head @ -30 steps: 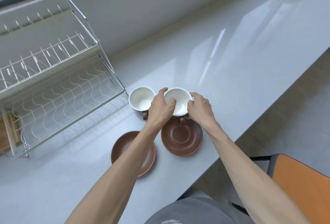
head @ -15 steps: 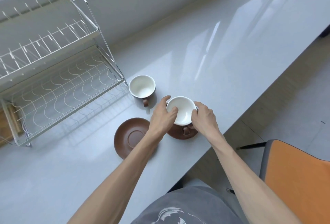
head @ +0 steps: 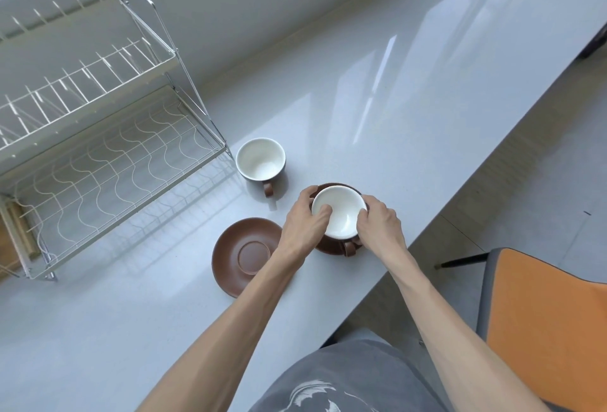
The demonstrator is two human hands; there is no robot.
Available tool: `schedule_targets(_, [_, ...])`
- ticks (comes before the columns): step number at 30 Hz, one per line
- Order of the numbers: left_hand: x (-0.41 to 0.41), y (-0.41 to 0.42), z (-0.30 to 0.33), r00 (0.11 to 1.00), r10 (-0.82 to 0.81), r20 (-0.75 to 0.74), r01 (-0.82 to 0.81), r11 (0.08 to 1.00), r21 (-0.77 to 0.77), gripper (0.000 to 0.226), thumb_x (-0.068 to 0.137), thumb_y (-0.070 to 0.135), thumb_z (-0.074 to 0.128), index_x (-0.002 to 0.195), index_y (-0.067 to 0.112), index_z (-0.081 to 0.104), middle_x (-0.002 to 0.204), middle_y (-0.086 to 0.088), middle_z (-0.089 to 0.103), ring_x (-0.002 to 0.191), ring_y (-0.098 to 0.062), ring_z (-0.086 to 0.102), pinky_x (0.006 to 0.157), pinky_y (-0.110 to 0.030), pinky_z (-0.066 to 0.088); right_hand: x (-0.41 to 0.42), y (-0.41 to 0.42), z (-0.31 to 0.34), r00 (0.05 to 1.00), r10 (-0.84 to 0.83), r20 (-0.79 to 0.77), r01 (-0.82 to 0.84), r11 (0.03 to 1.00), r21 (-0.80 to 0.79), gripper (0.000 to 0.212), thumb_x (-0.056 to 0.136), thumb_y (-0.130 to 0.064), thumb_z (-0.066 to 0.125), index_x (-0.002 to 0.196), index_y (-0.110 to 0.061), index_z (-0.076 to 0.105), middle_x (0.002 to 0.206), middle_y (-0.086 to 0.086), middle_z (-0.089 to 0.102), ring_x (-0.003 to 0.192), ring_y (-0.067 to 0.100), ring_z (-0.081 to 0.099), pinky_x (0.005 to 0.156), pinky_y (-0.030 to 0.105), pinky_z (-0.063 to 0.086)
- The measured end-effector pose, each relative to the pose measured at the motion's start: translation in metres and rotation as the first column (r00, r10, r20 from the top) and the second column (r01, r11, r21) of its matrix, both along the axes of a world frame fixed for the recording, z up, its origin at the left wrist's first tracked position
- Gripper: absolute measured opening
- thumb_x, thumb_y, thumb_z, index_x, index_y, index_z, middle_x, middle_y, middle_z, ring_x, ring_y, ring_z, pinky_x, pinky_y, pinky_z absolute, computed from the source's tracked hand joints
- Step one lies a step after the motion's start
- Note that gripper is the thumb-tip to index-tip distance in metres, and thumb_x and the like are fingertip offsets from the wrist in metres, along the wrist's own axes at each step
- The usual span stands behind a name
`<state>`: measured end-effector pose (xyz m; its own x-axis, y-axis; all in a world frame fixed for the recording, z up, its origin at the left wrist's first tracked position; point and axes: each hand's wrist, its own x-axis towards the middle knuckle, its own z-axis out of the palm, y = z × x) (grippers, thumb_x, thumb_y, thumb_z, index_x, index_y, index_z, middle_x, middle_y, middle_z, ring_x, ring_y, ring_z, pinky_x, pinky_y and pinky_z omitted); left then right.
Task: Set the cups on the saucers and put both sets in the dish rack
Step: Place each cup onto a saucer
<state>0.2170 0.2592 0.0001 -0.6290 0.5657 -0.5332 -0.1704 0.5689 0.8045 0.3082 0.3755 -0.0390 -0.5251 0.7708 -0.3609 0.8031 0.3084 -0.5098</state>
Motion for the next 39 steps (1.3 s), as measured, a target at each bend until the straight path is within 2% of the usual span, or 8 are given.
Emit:
schedule_targets(8, [-0.003,0.006,-0.005,0.998,-0.033,-0.058,0.034,0.999,0.009,0.048,0.087,0.030,0.050,0.135,0.033,0.047,0.130,0.007,0.060,0.119,-0.018,0.057,0.103,-0.043,0.046,-0.003,0.006,0.003,1.000,0.028,0.014,-0.027,0.999,-0.027,0.044,0.095,-0.012,0.034,0.136,-0.015,0.050,0.114,0.019,0.067,0.100,0.042,0.064,0.090,0.043,0.051])
schedule_targets(14, [-0.014,0.004,-0.014,0.968,-0.179,-0.177,0.161,0.980,-0.114,0.047,0.095,0.032,0.049,0.142,0.025,0.048,0.130,0.002,0.059,0.121,-0.020,0.055,0.103,-0.037,0.043,-0.004,0.013,0.007,0.980,0.142,0.137,-0.158,0.982,0.105,0.037,0.098,-0.023,0.036,0.130,-0.014,0.052,0.112,0.017,0.067,0.100,0.041,0.060,0.080,0.041,0.047])
schedule_targets(19, [-0.033,-0.005,-0.012,0.916,-0.282,-0.284,0.229,0.952,-0.206,0.042,0.098,0.038,0.048,0.137,0.025,0.054,0.128,0.000,0.065,0.117,-0.020,0.060,0.100,-0.037,0.045,-0.025,0.016,0.021,0.966,0.209,0.152,-0.239,0.947,0.215,0.042,0.098,-0.022,0.041,0.139,-0.018,0.050,0.119,0.014,0.068,0.108,0.040,0.061,0.083,0.042,0.045])
schedule_targets(22, [-0.047,-0.017,-0.006,0.802,-0.401,-0.442,0.255,0.900,-0.353,0.045,0.100,0.039,0.043,0.142,0.026,0.048,0.136,-0.003,0.059,0.122,-0.026,0.057,0.098,-0.041,0.046,-0.045,0.016,0.029,0.953,0.276,0.121,-0.298,0.923,0.244,0.042,0.099,-0.025,0.042,0.140,-0.017,0.049,0.122,0.011,0.066,0.112,0.037,0.059,0.087,0.043,0.046])
schedule_targets(26, [-0.068,-0.036,0.000,0.513,-0.560,-0.650,0.186,0.812,-0.553,0.038,0.102,0.032,0.039,0.136,0.023,0.051,0.130,-0.002,0.058,0.112,-0.030,0.059,0.079,-0.039,0.050,-0.072,0.008,0.033,0.915,0.402,0.014,-0.393,0.886,0.247,0.045,0.101,-0.026,0.043,0.145,-0.017,0.046,0.147,0.006,0.049,0.133,0.029,0.046,0.102,0.042,0.041])
schedule_targets(31, [-0.090,-0.053,-0.004,0.406,-0.526,-0.747,-0.001,0.817,-0.576,0.038,0.098,0.025,0.045,0.133,0.016,0.056,0.147,-0.011,0.048,0.132,-0.032,0.046,0.103,-0.044,0.037,-0.099,-0.004,0.028,0.854,0.520,-0.034,-0.487,0.820,0.300,0.049,0.101,-0.026,0.046,0.149,-0.018,0.039,0.160,0.010,0.027,0.143,0.028,0.033,0.110,0.041,0.036])
schedule_targets(34, [-0.101,-0.061,-0.011,0.418,-0.498,-0.760,-0.094,0.808,-0.581,0.046,0.096,0.027,0.050,0.141,0.015,0.050,0.156,-0.016,0.037,0.143,-0.037,0.033,0.109,-0.049,0.031,-0.115,-0.008,0.022,0.826,0.563,-0.024,-0.526,0.786,0.324,0.051,0.100,-0.027,0.047,0.150,-0.018,0.036,0.162,0.013,0.022,0.144,0.030,0.032,0.111,0.042,0.035])
schedule_targets(39, [-0.113,-0.058,-0.028,0.602,-0.347,-0.719,-0.146,0.838,-0.526,0.061,0.100,0.046,0.042,0.154,0.021,0.030,0.162,-0.013,0.028,0.149,-0.033,0.025,0.115,-0.046,0.028,-0.135,-0.010,0.008,0.815,0.578,-0.035,-0.547,0.788,0.284,0.055,0.099,-0.035,0.048,0.150,-0.021,0.034,0.162,0.011,0.021,0.143,0.031,0.033,0.110,0.044,0.034])
